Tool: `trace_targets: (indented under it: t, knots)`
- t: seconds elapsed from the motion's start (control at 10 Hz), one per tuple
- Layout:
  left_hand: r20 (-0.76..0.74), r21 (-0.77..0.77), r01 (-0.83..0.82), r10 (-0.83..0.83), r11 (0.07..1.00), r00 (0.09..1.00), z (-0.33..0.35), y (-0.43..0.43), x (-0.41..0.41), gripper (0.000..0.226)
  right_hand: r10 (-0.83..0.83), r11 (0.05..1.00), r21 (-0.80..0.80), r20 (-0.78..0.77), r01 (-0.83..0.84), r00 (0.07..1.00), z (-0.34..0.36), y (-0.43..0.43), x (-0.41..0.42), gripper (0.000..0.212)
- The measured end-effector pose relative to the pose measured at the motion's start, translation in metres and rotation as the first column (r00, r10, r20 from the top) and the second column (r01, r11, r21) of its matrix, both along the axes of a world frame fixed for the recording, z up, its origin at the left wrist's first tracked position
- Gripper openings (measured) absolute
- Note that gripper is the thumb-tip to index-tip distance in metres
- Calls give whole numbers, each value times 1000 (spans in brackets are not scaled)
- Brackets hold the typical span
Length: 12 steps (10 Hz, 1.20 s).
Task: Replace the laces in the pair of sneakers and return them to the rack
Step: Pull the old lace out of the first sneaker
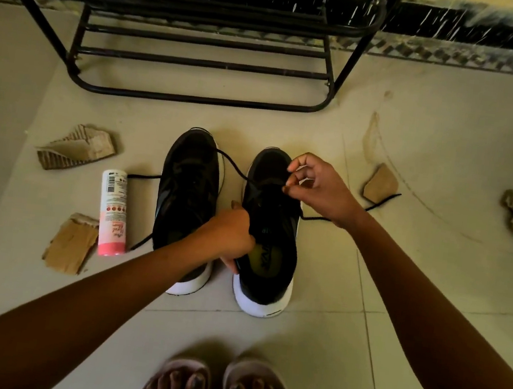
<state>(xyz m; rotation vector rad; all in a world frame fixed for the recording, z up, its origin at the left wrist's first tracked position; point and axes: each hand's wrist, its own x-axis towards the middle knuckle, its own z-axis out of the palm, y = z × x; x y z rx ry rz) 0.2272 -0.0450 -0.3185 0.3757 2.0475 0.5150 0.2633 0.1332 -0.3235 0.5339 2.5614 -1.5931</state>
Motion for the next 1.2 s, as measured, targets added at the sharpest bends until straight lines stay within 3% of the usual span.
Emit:
trace_targets:
  t: [0.1, 0.2, 0.3, 0.4, 0.5, 0.6, 0.7, 0.8, 0.9, 1.0, 1.1, 1.2]
  knots:
    - [-61, -11, 21, -22, 1000, 998, 3, 2, 3, 43, 160, 924, 343, 63, -172, 985, 6, 7, -2, 30]
    - [-55, -25, 32, -33, 999, 998, 5, 3, 3, 37, 38, 693, 721, -8, -20, 999, 5, 12, 0, 19]
    - [-38, -19, 10, -11, 1000, 999, 5, 3, 3, 35, -258, 887, 361, -129, 288, 957, -5, 7, 5, 12]
    - [-10, -14, -28, 28, 1000, 1000, 5, 4, 1, 36, -492, 731, -456, 165, 508, 855, -5, -5, 5, 9]
    - [61, -31, -47, 49, 998, 997, 6, 4, -2, 39, -530, 659, -486, 240, 573, 813, -9, -3, 5, 18]
    - [87, -44, -52, 56, 998, 995, 6, 3, -3, 48, -530, 844, -98, -7, 526, 848, -6, 13, 8, 31]
    - [21, -4, -57, 57, 998, 998, 7, 5, -2, 45, -210, 725, 639, -151, 258, 966, -5, 35, 16, 19]
    - [-2, -3, -41, 41, 999, 999, 5, 6, -1, 56, -286, 621, 666, -299, 414, 910, -8, 46, 21, 8]
    - [7, 6, -57, 57, 998, 998, 4, 5, -1, 56, -539, 842, 14, -33, 540, 842, 2, 35, 13, 19]
    - [20, 17, -61, 60, 998, 998, 5, 5, -1, 50, -590, 614, -456, 277, 644, 759, 1, 23, 12, 37]
    - [33, 27, -81, 80, 996, 996, 6, 4, -2, 45, -664, 722, -221, 45, 656, 746, 0, 23, 9, 45]
    - [37, 20, -95, 94, 995, 995, 5, 2, -1, 42, -492, 802, 269, -209, 533, 845, 10, 41, 17, 46]
